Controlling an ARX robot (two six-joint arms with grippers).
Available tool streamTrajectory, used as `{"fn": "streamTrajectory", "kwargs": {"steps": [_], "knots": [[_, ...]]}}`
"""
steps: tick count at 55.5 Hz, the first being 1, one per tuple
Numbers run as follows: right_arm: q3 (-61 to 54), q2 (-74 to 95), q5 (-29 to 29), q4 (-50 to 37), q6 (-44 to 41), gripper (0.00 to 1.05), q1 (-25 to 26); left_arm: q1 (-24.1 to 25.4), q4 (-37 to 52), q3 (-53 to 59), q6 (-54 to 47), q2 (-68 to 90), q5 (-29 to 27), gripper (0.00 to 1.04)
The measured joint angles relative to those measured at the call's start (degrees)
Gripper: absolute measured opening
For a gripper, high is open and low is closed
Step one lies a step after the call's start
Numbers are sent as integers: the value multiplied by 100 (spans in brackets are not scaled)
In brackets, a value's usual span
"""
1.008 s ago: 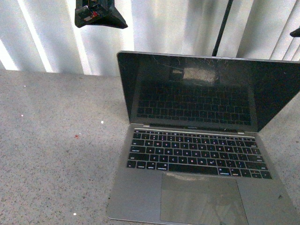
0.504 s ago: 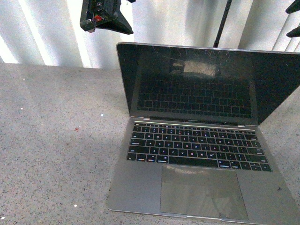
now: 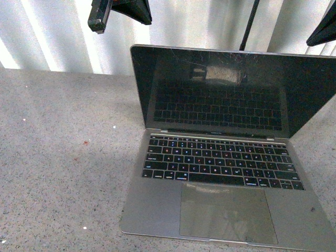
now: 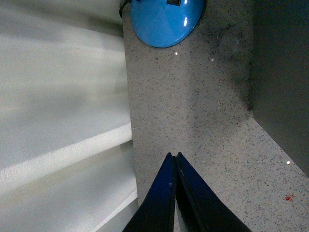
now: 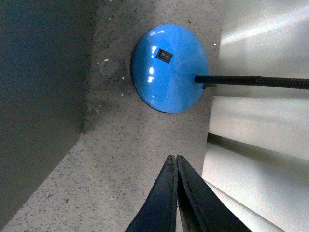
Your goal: Close laptop
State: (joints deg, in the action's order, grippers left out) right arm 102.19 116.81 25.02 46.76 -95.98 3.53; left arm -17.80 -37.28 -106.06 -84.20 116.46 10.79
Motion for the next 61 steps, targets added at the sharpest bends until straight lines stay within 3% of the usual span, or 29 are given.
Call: {"fn": "streamTrajectory", "kwargs": {"steps": [22,61], "knots": [[352,101,-197,529,319,3,-431,-214,-109,-122,22,105,-9,4],[269,192,-74,1005,575,3,-570,-345,-219,-13,33,177,136,4]]}}
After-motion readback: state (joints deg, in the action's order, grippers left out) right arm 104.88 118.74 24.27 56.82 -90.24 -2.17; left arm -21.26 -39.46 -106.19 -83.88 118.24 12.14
